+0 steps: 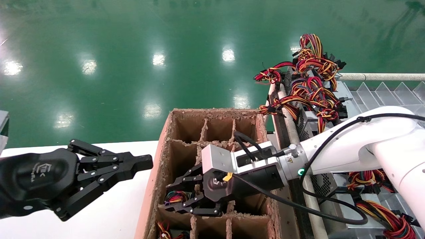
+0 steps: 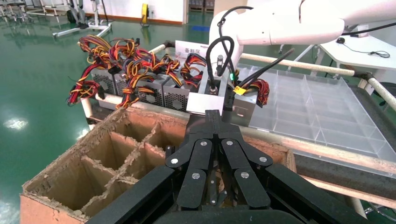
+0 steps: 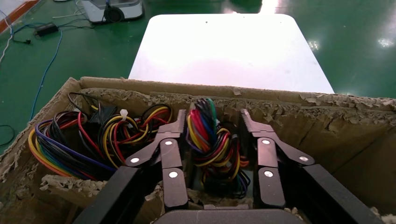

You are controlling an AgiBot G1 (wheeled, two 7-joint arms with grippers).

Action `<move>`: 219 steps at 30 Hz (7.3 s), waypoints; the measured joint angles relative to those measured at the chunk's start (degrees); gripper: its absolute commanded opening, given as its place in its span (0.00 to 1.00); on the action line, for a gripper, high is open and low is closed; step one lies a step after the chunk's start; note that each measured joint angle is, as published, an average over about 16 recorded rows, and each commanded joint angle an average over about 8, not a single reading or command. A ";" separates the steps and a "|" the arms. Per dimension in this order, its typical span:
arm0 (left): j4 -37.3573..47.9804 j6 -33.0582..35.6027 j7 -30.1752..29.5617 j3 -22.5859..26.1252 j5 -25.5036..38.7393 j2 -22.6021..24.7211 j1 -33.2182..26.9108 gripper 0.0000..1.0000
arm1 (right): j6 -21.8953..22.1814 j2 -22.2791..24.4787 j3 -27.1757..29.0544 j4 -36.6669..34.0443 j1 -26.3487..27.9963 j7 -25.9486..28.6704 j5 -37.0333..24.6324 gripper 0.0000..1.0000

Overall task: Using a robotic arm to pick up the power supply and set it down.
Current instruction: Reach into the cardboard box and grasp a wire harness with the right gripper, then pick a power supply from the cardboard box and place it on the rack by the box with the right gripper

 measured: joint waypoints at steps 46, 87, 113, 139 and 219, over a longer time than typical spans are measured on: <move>0.00 0.00 0.00 0.00 0.00 0.00 0.00 0.00 | 0.57 4.39 -0.46 4.36 3.81 0.45 6.41 0.00; 0.00 0.00 0.00 0.00 0.00 0.00 0.00 0.00 | 11.37 23.56 4.49 7.66 37.27 -10.98 -4.50 0.00; 0.00 0.00 0.00 0.00 0.00 0.00 0.00 0.00 | 34.69 24.67 0.92 -17.03 38.28 -16.29 -14.15 0.00; 0.00 0.00 0.00 0.00 0.00 0.00 0.00 0.00 | 39.49 20.42 1.70 -16.25 29.16 -16.01 -13.12 0.00; 0.00 0.00 0.00 0.00 0.00 0.00 0.00 0.00 | 52.12 12.69 3.44 -15.64 19.26 -16.87 -10.39 1.00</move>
